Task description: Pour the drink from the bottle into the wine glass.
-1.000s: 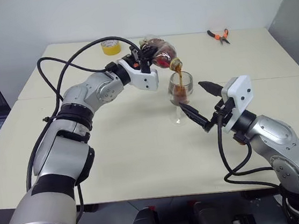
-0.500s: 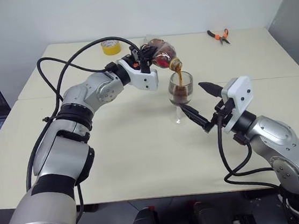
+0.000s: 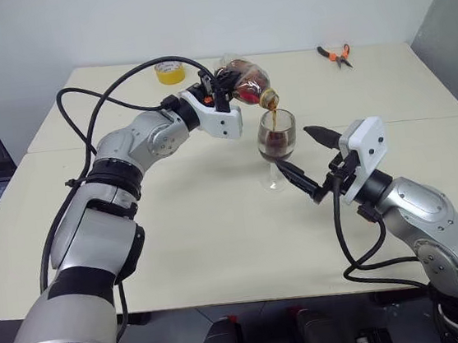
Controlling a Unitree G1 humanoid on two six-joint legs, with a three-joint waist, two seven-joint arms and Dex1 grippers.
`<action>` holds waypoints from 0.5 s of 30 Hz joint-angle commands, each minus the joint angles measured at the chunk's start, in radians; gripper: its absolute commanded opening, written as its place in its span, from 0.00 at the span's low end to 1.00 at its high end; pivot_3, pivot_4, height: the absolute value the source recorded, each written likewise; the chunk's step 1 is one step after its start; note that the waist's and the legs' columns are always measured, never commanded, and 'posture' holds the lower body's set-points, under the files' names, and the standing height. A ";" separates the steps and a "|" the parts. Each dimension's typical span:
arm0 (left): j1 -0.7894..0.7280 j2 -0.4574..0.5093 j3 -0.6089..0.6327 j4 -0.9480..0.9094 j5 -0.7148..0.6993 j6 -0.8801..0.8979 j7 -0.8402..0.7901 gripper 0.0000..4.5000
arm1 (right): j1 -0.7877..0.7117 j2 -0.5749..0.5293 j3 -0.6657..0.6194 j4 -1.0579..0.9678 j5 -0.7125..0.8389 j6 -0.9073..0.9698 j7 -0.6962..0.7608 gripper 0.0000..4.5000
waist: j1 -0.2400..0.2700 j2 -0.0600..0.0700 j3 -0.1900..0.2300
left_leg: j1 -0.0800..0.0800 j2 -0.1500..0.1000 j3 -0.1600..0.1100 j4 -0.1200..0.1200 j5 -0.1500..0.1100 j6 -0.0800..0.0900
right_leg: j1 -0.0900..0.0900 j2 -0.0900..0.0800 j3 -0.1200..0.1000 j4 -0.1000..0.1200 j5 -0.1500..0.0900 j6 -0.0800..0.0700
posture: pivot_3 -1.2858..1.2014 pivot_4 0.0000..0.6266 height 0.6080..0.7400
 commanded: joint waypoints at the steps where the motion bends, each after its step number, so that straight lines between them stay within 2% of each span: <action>1: -0.032 0.009 0.021 -0.020 -0.031 -0.001 -0.008 0.11 | 0.000 0.001 -0.014 -0.038 0.007 -0.010 0.004 1.00 | 0.000 0.000 0.000 | 0.000 0.000 0.000 0.000 0.000 0.000 | 0.000 0.000 0.000 0.000 0.000 0.000 | 0.52 0.24 1.00; 15: 0.030 -0.031 0.086 -0.069 -0.209 0.023 -0.176 0.11 | -0.005 0.004 -0.015 -0.030 0.002 -0.023 0.007 1.00 | -0.001 0.000 0.000 | 0.000 0.000 0.000 0.001 0.000 0.000 | 0.000 0.000 0.000 0.000 0.000 0.000 | 0.52 0.24 1.00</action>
